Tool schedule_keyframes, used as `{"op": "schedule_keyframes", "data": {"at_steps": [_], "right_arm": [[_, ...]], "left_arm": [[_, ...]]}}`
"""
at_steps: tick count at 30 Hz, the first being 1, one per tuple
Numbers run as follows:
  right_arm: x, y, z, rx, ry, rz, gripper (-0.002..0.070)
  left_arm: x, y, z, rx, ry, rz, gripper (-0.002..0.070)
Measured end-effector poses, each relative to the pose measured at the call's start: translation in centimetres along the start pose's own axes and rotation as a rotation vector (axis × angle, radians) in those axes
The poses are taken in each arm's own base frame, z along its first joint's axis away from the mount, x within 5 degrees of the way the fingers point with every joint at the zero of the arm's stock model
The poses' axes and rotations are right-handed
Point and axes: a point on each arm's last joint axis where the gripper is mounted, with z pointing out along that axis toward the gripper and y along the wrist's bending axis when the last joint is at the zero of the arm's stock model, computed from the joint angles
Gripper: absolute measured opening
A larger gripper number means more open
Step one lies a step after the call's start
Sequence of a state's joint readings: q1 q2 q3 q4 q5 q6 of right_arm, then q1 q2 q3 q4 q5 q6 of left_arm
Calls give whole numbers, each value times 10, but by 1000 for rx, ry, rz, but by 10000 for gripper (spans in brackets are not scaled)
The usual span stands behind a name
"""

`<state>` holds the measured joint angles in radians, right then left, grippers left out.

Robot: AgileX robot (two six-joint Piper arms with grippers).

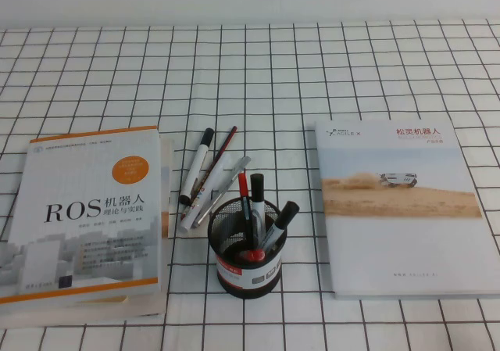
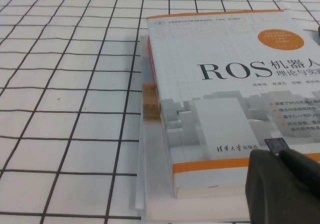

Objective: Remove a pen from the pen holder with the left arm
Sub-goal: 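Take a marker out of the pen holder and lay it on the table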

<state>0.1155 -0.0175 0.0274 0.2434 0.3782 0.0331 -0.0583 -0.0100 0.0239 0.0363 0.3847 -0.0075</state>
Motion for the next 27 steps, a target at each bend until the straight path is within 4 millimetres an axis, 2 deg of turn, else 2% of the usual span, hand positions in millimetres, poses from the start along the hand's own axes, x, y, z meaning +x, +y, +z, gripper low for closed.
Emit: {"op": "schedule_keyframes", "data": {"at_steps": [22, 27], "right_arm": [[0, 0, 0, 0, 0, 0, -12], [0, 0, 0, 0, 0, 0, -12]], "left_arm": [[0, 0, 0, 0, 0, -6, 0], [-3, -1, 0, 15, -35, -124, 0]]}}
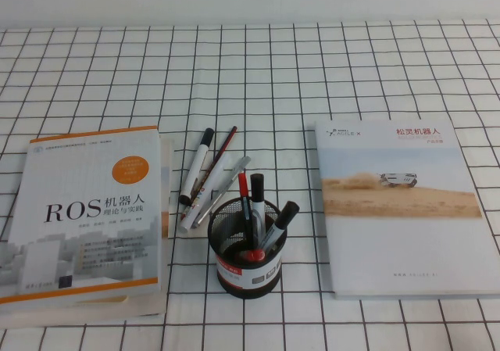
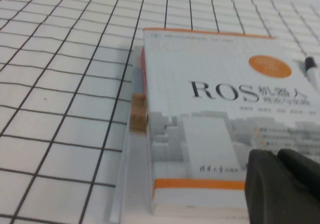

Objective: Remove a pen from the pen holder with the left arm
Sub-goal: 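Take a marker out of the pen holder and lay it on the table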

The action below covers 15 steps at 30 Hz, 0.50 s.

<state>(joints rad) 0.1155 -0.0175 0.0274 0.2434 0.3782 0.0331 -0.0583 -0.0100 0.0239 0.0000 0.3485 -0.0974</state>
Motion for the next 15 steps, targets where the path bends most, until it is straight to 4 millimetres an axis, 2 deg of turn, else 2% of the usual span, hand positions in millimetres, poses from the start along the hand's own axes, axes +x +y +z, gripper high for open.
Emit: {"op": "schedule_keyframes", "data": {"at_steps": [10, 15], "right_arm": [[0, 0, 0, 0, 0, 0, -12], [0, 0, 0, 0, 0, 0, -12]], "left_arm": [[-18, -3, -2, 64, -196, -277, 0], [-24, -3, -3, 79, -258, -322, 0]]}}
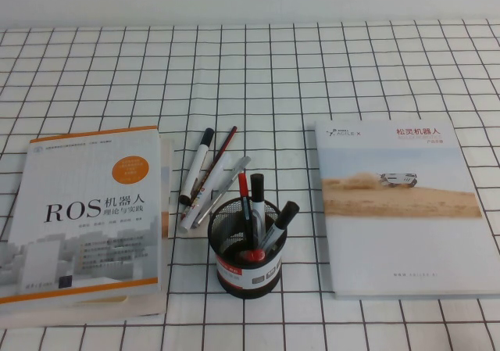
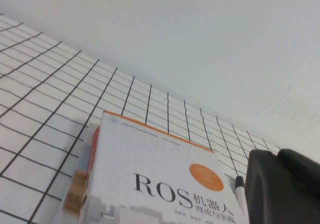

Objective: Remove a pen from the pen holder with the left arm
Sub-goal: 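Take a marker out of the pen holder and lay it on the table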

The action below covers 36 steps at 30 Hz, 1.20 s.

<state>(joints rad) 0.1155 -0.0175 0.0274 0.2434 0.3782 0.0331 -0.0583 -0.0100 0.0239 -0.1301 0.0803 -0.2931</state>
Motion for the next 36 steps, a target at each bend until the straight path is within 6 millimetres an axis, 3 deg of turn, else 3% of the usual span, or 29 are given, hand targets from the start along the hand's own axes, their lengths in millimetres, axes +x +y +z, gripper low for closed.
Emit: {"op": "schedule_keyframes", "data": {"at_steps": [8, 14, 26, 31, 36], "right_arm": [[0, 0, 0, 0, 0, 0, -12], [0, 0, 0, 0, 0, 0, -12], [0, 0, 0, 0, 0, 0, -12], [0, 0, 0, 0, 0, 0, -12], [0, 0, 0, 0, 0, 0, -12]], "left_arm": [[-6, -3, 0, -6, 27, -34, 0], [-34, -18, 14, -63, 197, -29, 0], [-86, -45, 81, -51, 409, 200, 0], [-88, -62, 117, 57, 481, 264, 0], [-67, -90, 145, 189, 540, 305, 0]]}}
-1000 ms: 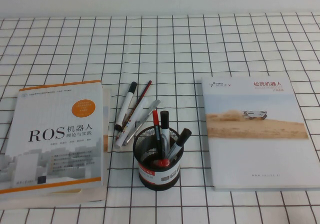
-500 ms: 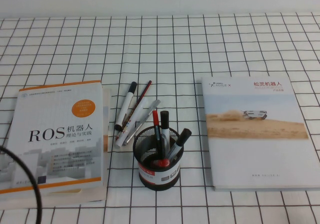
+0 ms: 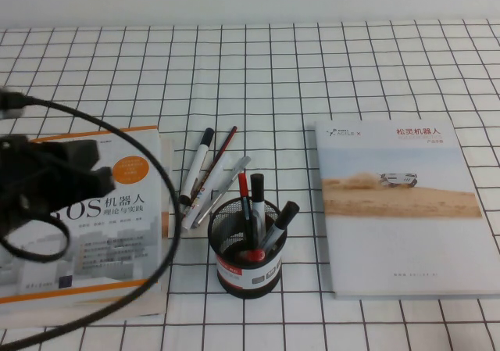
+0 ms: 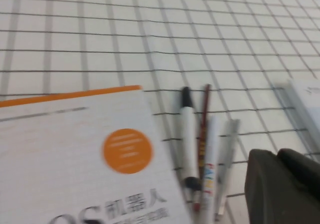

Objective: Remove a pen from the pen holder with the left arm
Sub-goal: 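Take a marker out of the pen holder and lay it on the table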

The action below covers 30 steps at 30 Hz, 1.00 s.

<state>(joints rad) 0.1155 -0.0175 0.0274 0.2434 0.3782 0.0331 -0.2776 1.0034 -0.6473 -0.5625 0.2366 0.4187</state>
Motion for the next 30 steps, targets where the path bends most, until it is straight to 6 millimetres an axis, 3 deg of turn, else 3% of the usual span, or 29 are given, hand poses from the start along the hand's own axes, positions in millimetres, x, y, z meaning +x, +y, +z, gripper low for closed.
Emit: {"op": "schedule_keyframes", "data": {"at_steps": [4, 8, 17, 21, 26, 30], "right_arm": [[0, 0, 0, 0, 0, 0, -12], [0, 0, 0, 0, 0, 0, -12], [0, 0, 0, 0, 0, 0, -12], [0, 0, 0, 0, 0, 0, -12], [0, 0, 0, 0, 0, 0, -12], [0, 0, 0, 0, 0, 0, -12]], "left_arm": [[7, -28, 25, 88, 21, 53, 0], [15, -52, 37, 149, 25, 86, 0], [26, -70, 46, 200, 63, 123, 8], [30, -70, 51, 199, 93, 125, 98], [33, -70, 54, 199, 116, 121, 310], [37, -70, 60, 183, 139, 20, 384]]}}
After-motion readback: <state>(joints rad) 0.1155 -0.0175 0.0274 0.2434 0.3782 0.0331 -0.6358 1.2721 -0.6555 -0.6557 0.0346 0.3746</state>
